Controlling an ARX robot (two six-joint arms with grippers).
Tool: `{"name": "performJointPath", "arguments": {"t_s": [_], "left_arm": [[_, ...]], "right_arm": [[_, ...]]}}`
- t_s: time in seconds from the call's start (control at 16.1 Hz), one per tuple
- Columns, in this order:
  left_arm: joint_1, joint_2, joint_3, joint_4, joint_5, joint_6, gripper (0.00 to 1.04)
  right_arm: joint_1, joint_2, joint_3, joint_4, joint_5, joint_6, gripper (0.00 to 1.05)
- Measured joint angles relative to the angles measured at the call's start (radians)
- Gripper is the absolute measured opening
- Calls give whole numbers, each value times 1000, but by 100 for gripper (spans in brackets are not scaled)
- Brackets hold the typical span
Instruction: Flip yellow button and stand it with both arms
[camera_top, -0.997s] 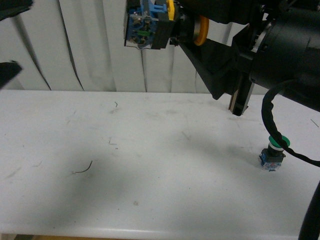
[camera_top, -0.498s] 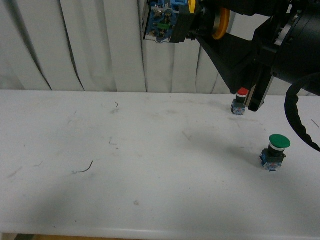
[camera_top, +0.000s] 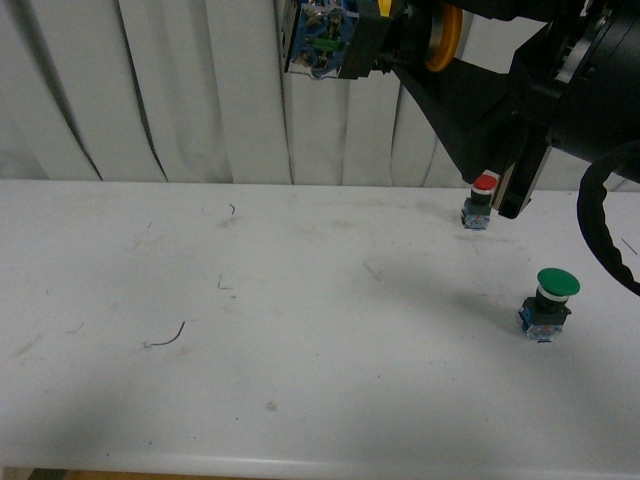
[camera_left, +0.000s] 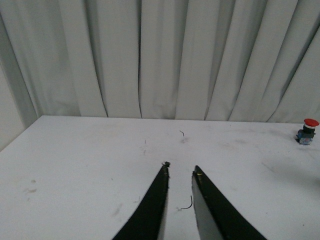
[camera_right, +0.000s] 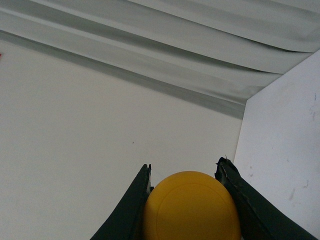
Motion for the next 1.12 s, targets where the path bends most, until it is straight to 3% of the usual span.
{"name": "performJointPath", "arguments": {"t_s": [0.06,0.12,0.19,1.0,1.06,1.12], "left_arm": [[58,-14,-15,-3,80,0,6],[154,-28,-31,-2,150,1,2],[172,-35,-39,1,148,2,2],[162,-111,-129,18,168,2,2],[162,-111,-129,16,168,2,7],[162,-111,-129,17,169,2,19]], "right_arm": [[1,-2,0,3,-1,-5,36],[1,-2,0,2,-1,-10,36],[2,-2,-1,2,-1,-13,36],[26,-2,-22,2,8,-49,36],[25,-6,-23,-2,31,-95,36],[18,-20,-23,-4,77,-168,36]]}}
